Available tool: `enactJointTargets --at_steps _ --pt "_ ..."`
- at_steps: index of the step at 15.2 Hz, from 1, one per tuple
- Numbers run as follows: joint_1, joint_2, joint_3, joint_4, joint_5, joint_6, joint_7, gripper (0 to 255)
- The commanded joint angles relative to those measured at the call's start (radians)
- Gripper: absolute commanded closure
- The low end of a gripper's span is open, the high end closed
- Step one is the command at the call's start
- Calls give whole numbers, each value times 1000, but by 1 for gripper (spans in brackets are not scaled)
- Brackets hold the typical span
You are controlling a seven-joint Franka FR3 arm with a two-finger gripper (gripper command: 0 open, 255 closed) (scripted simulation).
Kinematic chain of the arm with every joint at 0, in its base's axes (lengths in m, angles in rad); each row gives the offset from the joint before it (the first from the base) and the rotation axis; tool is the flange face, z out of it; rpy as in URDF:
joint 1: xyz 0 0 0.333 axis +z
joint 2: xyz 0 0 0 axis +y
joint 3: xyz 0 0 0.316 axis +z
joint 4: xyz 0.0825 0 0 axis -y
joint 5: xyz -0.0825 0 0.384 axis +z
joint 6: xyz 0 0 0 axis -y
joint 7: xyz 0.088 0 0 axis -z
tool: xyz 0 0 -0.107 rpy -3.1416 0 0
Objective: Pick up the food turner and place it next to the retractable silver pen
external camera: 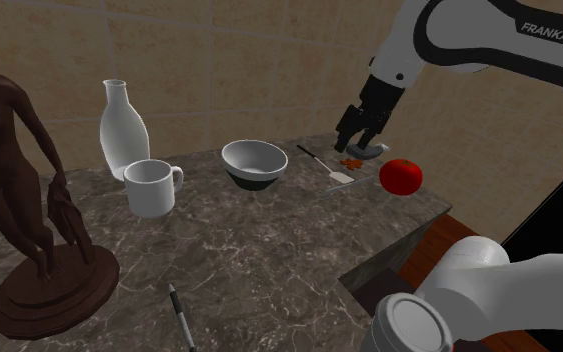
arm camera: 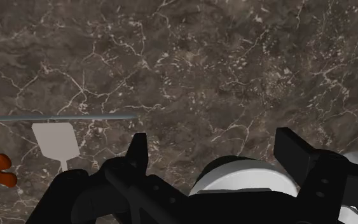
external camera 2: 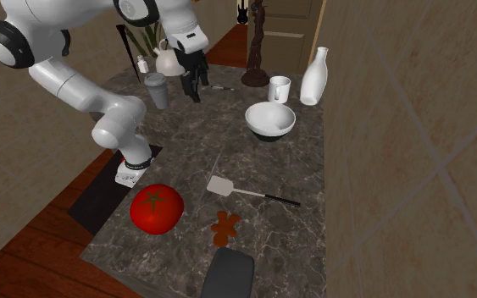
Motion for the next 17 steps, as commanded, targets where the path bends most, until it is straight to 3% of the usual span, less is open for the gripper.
enactJointTargets --at_steps 1,9,17 --pt "0 0 0 0 0 0 0 0" --pt "-42 203 -81 9 -68 173 -94 0" --pt "-75 448 -159 93 -104 321 -180 0"
